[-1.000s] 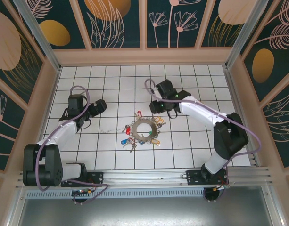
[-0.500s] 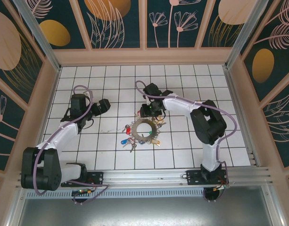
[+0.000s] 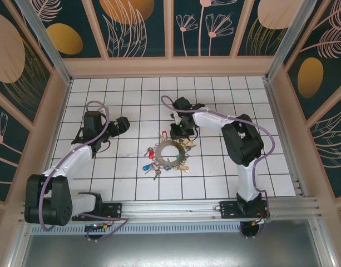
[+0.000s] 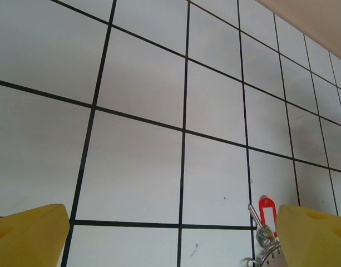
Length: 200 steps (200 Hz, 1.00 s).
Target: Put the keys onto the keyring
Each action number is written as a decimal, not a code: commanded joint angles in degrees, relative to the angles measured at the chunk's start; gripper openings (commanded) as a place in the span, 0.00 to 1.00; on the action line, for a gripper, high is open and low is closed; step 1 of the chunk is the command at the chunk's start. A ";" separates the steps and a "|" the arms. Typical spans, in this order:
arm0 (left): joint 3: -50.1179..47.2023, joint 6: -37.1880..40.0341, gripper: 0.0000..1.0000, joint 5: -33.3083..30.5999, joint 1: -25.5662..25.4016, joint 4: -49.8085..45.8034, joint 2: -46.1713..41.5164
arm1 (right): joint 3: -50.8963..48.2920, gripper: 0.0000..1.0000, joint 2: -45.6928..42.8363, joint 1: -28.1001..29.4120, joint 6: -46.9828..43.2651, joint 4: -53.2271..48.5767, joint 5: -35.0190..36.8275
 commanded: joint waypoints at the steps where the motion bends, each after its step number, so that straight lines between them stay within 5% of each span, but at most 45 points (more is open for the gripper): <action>1: 1.08 0.49 0.95 -0.75 -0.37 -0.91 0.74 | 2.02 0.25 0.27 -0.45 -1.85 -3.69 1.17; 39: 1.61 -0.03 0.95 0.32 -0.37 -0.99 1.82 | 2.10 0.25 1.78 -0.17 -1.15 -3.95 -3.23; 93: 1.48 0.15 0.95 0.09 -0.35 -1.08 1.73 | 3.45 0.15 4.05 0.03 2.09 -4.30 1.39; 200: 1.81 0.21 0.95 -0.08 -0.36 -1.77 0.77 | 2.51 0.17 3.99 3.20 12.65 -0.80 6.36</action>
